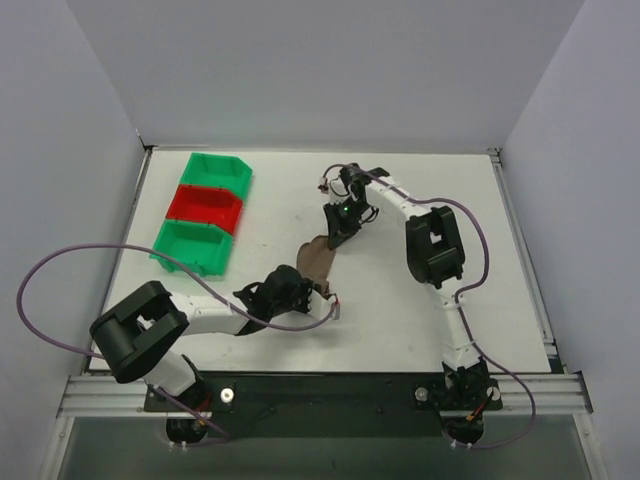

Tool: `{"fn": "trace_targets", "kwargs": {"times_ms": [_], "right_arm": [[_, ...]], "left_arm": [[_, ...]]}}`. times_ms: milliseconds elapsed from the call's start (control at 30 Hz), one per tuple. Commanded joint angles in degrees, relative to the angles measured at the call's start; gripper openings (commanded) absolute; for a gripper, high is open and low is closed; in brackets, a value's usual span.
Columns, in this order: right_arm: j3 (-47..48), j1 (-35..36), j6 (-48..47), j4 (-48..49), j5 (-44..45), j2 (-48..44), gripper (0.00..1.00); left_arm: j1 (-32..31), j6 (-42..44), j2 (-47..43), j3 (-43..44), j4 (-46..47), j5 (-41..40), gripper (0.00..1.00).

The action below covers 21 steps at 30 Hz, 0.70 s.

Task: Roll the socks
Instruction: Roll the sock at the center of the board.

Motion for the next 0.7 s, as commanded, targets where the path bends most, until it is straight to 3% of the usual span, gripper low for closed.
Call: {"fn": "trace_targets", "kwargs": {"times_ms": [0,200,333,567,667], "right_arm": [[-2.09,-4.24,5.77,4.67,10.71,-5.76,0.0],[-5.34,-4.68,6.74,7.75,17.21,-8.05,0.0],[-6.48,-4.86,6.13,8.45,18.1,-8.31,0.0],[-5.96,-2.49,4.64,8.11,17.31,-6.82,0.0],[-5.7,-0.65,3.23,7.49,18.71,-6.91,0.2]], "left_arm": [[0.29,-2.17,-5.16,-1.19,-1.88,0.21,0.0],[1.25,-2.88,-4.65,-1.28,-3.89,1.45,0.0],[2.22,-3.4,-1.57,1.27,-10.04,1.8,0.0],[3.63,-4.55,-1.48,2.24,-10.75,5.05,0.0],[3.71,-5.07,0.1,3.21,-11.55,5.58,0.0]]}}
